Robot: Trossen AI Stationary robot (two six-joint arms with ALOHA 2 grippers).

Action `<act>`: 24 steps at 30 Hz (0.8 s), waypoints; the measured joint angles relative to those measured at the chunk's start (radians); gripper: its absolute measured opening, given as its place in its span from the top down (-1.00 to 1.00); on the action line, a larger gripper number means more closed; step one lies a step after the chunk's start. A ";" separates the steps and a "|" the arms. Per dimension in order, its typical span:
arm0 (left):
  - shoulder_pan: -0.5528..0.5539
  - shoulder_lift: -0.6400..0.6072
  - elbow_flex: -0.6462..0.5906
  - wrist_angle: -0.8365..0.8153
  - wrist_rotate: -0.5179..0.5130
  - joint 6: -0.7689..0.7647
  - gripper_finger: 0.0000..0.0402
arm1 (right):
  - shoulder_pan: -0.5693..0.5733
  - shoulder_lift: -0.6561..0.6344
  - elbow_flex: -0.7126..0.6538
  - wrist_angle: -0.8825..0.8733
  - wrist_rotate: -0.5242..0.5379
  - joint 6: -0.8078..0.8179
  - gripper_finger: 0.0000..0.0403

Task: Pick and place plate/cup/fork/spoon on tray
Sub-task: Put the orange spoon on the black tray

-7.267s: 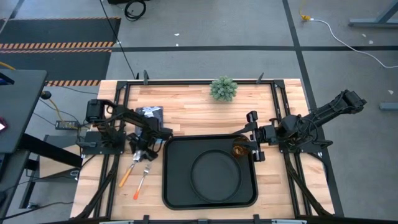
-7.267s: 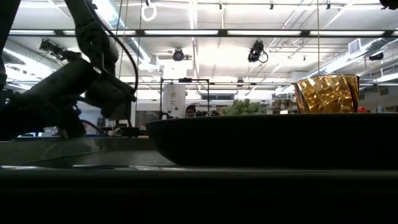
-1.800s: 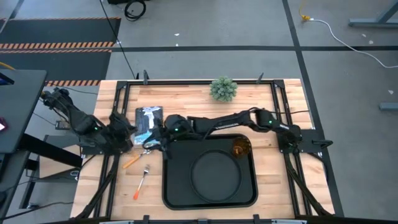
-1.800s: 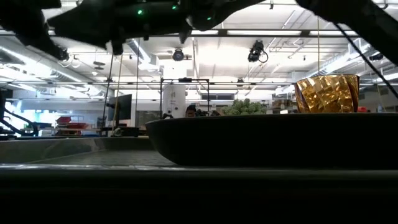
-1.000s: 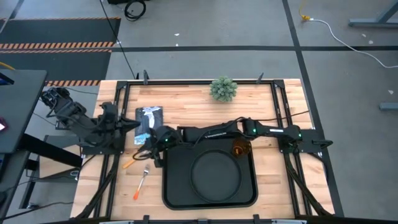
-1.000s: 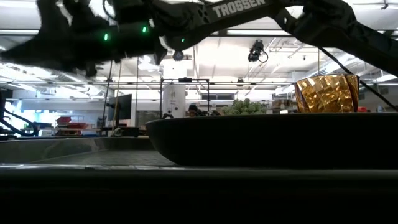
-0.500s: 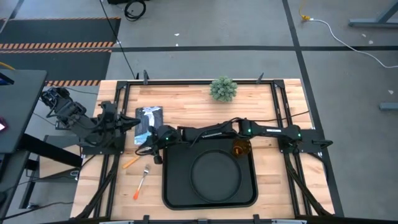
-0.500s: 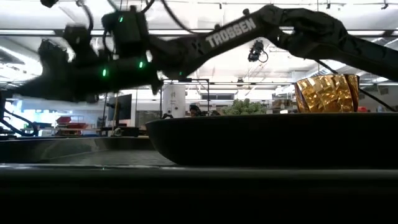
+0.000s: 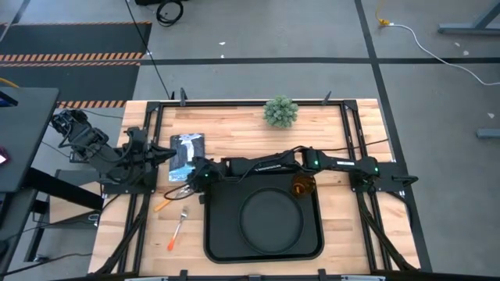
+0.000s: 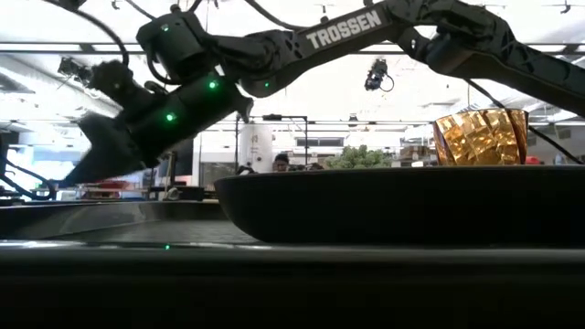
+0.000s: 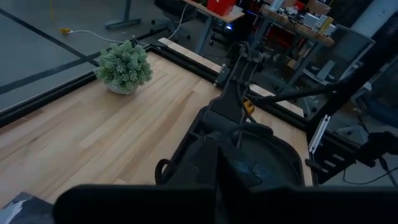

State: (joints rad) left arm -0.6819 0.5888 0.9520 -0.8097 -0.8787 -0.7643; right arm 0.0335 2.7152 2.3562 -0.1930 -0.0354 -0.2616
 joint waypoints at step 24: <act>0.000 0.000 0.000 -0.056 0.028 -0.074 0.94 | 0.095 -0.001 0.000 -0.077 0.325 -0.317 -0.07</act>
State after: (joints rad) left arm -0.6823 0.5888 0.9516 -0.8657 -0.8505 -0.8385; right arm 0.1280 2.7140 2.3562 -0.2703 0.2895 -0.5781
